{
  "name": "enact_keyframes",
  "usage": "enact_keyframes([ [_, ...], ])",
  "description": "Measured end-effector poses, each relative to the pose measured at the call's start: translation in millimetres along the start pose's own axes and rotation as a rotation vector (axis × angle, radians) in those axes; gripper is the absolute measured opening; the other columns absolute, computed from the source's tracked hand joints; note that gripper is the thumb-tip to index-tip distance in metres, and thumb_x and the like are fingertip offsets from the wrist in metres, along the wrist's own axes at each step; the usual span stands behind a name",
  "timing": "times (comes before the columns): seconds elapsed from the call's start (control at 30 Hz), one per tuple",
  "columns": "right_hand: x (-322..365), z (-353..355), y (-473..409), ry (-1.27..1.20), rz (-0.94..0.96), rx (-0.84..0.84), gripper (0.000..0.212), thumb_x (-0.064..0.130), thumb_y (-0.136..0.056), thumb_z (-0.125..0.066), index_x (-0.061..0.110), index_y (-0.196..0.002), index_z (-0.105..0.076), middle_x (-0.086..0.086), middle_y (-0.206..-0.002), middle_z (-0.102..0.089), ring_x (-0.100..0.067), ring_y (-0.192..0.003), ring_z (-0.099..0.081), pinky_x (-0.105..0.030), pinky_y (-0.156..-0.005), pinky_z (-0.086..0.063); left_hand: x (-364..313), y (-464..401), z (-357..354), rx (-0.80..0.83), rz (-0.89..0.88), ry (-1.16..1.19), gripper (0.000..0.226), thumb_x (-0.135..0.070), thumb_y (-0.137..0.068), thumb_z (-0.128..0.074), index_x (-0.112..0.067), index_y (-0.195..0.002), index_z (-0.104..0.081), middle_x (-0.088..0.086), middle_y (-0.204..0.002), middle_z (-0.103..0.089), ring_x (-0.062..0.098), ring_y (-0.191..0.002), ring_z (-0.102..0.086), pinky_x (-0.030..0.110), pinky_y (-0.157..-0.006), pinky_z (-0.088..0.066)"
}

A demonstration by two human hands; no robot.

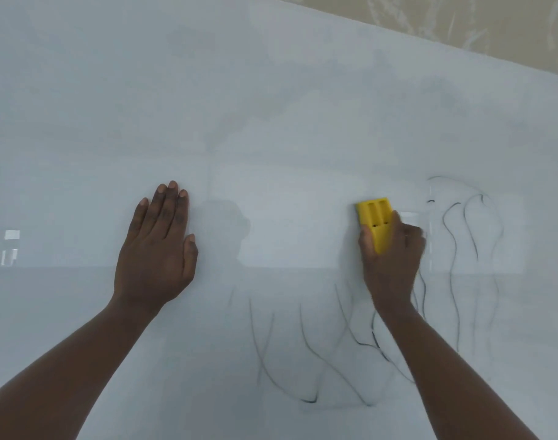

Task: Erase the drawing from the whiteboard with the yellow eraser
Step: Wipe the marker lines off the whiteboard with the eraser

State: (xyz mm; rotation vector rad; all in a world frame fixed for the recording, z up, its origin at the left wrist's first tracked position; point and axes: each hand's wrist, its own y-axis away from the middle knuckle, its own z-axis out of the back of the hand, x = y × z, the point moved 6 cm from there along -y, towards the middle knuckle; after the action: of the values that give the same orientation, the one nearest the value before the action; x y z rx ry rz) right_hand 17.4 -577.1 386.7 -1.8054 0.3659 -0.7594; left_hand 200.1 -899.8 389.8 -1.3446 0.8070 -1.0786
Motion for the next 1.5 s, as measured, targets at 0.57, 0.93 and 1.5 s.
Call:
enact_keyframes([
  [0.57, 137.2, -39.3, 16.5, -0.086, 0.029, -0.02, 0.053, 0.035, -0.087, -0.071, 0.002, -0.127, -0.059, -0.019, -0.103, -0.058, -0.036, -0.091, -0.052, -0.041, -0.081, -0.043, 1.6, 0.1, -2.3, -0.002, -0.002, -0.006, 0.064, -0.024, -0.098, -0.031, 0.002, -0.155, -0.022, 0.02, -0.165, -0.023, 0.03, -0.155, -0.017, 0.049, -0.127, -0.018],
  [0.93, 116.6, -30.3, 22.6, -0.02, 0.143, 0.07, 0.056, 0.037, -0.089, -0.067, 0.004, -0.132, -0.054, -0.016, -0.107, -0.056, -0.034, -0.095, -0.052, -0.041, -0.08, -0.049, 3.7, 2.5, 4.5, 0.016, -0.03, 0.017, 0.064, -0.024, -0.097, -0.033, 0.003, -0.154, -0.025, 0.021, -0.163, -0.026, 0.031, -0.154, -0.021, 0.05, -0.126, -0.022],
  [1.5, 180.4, -45.9, 109.0, -0.09, 0.209, 0.018, 0.055, 0.045, -0.089, -0.063, 0.005, -0.126, -0.059, -0.01, -0.1, -0.058, -0.026, -0.086, -0.051, -0.035, -0.077, -0.047, 4.3, 11.9, 0.1, 0.02, -0.039, 0.024, 0.063, -0.023, -0.099, -0.032, 0.0, -0.156, -0.021, 0.018, -0.165, -0.021, 0.03, -0.156, -0.016, 0.05, -0.127, -0.017],
])
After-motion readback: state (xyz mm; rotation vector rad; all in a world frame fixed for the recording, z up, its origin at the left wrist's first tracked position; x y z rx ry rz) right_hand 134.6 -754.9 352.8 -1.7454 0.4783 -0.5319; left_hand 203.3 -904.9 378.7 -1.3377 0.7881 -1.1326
